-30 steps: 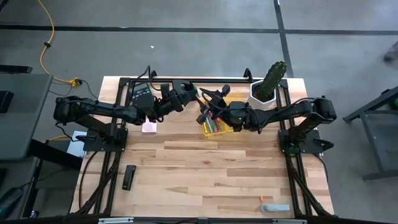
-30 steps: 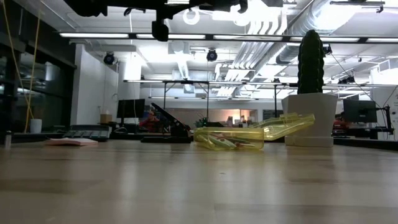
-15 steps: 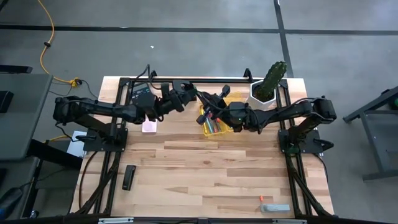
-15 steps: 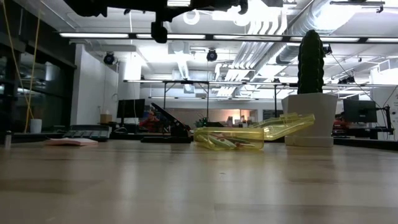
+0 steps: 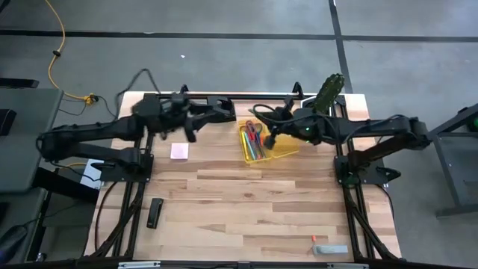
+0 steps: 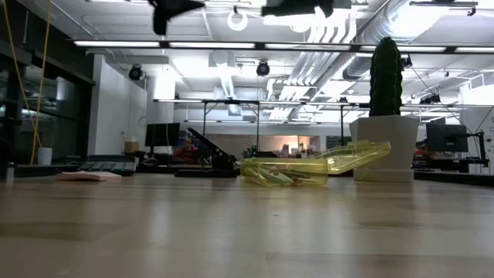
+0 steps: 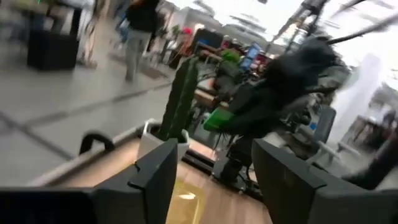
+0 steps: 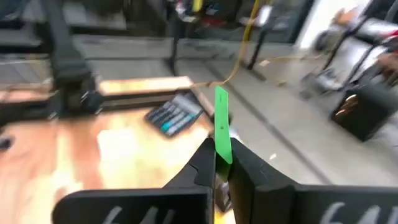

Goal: Pack school essentials
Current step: Put the green eraser into the yellow supply box, then put the orange small eraser into the yellow supply box

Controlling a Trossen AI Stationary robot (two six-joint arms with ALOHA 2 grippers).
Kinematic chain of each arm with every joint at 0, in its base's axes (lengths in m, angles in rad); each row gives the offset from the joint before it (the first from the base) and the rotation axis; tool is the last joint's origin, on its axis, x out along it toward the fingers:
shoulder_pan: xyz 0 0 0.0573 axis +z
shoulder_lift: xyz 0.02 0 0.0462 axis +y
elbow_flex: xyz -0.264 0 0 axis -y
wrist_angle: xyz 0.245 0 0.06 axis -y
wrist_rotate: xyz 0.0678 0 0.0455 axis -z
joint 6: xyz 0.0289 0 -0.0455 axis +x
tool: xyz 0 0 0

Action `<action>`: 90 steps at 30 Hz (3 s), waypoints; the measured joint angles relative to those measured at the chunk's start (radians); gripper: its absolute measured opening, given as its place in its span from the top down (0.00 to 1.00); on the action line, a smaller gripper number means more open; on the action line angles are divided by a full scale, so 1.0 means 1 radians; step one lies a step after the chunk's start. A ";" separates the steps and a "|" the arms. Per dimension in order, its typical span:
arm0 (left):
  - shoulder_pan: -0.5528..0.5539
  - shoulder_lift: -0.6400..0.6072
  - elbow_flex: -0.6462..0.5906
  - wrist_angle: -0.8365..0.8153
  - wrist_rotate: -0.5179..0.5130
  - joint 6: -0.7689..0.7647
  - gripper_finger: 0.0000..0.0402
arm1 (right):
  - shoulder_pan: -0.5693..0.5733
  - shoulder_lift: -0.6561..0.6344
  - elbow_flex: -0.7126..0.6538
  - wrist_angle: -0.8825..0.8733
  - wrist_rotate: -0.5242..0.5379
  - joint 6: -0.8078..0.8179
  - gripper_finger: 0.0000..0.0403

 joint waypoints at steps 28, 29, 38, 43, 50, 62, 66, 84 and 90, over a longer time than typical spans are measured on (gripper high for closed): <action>-0.398 0.042 0.000 0.014 -0.302 0.324 0.50 | -0.015 -0.229 -0.372 0.383 -0.405 0.223 1.00; -0.398 0.042 0.000 0.014 -0.303 0.330 0.50 | -0.015 -0.229 -0.372 0.384 -0.403 0.223 1.00; -0.398 0.042 0.000 0.017 -0.417 0.333 0.50 | -0.042 -0.024 -0.252 0.022 -0.342 0.468 1.00; -0.398 0.042 0.000 0.017 -0.436 0.332 0.50 | -0.094 0.158 -0.238 -0.030 -0.545 0.580 1.00; -0.397 0.042 0.000 0.016 -0.438 0.330 0.50 | -0.180 0.334 -0.238 0.008 -0.660 0.675 1.00; -0.397 0.042 0.000 0.015 -0.456 0.331 0.50 | -0.253 0.401 -0.238 0.016 -0.749 0.757 0.96; -0.397 0.042 0.000 0.014 -0.457 0.331 0.50 | -0.258 0.400 -0.238 0.017 -0.742 0.762 0.96; -0.397 0.042 0.000 0.007 -0.457 0.331 0.50 | -0.305 0.397 -0.043 -0.233 -0.762 0.592 0.51; -0.397 0.042 0.000 0.002 -0.457 0.328 0.50 | -0.302 0.322 0.085 -0.326 -0.773 0.391 0.49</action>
